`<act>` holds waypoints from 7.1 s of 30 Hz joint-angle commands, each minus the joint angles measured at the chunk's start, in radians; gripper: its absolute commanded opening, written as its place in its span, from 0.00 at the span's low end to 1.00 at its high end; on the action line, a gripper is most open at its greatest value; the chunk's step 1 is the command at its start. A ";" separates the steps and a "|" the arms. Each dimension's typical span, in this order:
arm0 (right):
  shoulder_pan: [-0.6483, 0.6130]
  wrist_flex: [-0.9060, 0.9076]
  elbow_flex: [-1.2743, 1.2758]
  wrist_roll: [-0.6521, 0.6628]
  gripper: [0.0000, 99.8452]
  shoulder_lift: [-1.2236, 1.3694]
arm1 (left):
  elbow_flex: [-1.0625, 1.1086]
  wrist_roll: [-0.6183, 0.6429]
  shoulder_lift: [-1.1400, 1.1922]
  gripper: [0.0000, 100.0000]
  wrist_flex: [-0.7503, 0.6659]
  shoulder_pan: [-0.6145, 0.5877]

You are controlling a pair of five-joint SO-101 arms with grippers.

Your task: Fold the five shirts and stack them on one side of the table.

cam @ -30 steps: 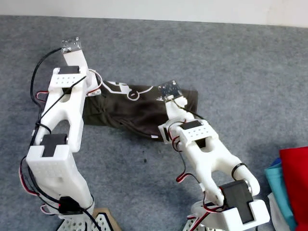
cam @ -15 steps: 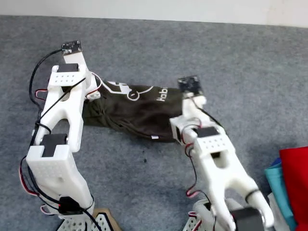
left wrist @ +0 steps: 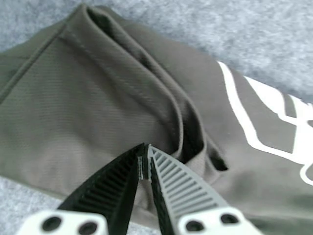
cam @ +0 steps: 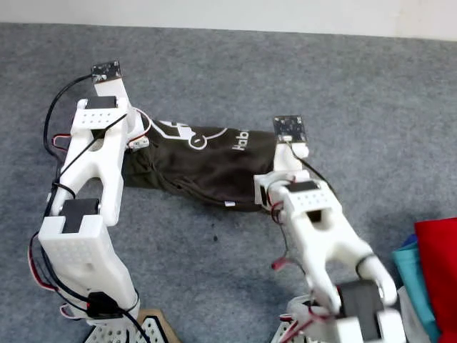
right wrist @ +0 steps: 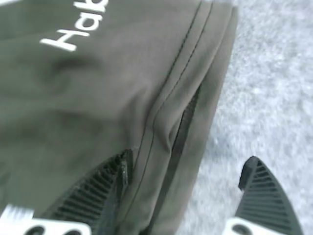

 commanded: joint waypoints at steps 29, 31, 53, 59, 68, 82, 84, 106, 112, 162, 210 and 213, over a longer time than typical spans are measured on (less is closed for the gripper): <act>0.054 0.147 -0.274 -0.078 0.01 0.189 | -0.042 -0.017 -0.035 0.04 0.017 -0.074; 0.084 0.154 -0.282 -0.080 0.01 0.189 | -0.084 -0.017 -0.059 0.08 0.097 -0.093; 0.460 0.309 -0.427 -0.023 0.01 0.193 | -0.102 0.129 -0.076 0.15 0.183 -0.265; 0.447 0.424 -0.608 -0.017 0.01 0.193 | -0.033 0.183 -0.077 0.15 0.086 -0.275; 0.107 0.593 -0.892 -0.025 0.01 0.193 | -0.021 0.216 -0.077 0.15 0.054 -0.295; -0.418 0.280 -0.901 -0.023 0.01 0.220 | -0.021 0.216 -0.077 0.15 0.054 -0.305; -0.443 0.240 -0.909 -0.023 0.01 0.266 | -0.021 0.216 -0.077 0.15 0.054 -0.305; -0.409 0.404 -0.932 0.158 0.24 0.150 | -0.019 0.215 -0.076 0.15 0.054 -0.297; -0.236 0.541 -0.779 0.112 0.22 -0.068 | -0.019 0.204 -0.085 0.15 0.069 -0.229; -0.117 0.105 0.015 0.048 0.01 -0.443 | -0.027 -0.052 -0.148 0.15 0.350 0.321; -0.131 0.070 0.035 0.046 0.01 -0.441 | -0.050 -0.654 -0.236 0.06 0.471 0.061; -0.131 0.070 0.035 0.046 0.01 -0.441 | -0.022 -0.709 -0.173 0.07 0.466 0.039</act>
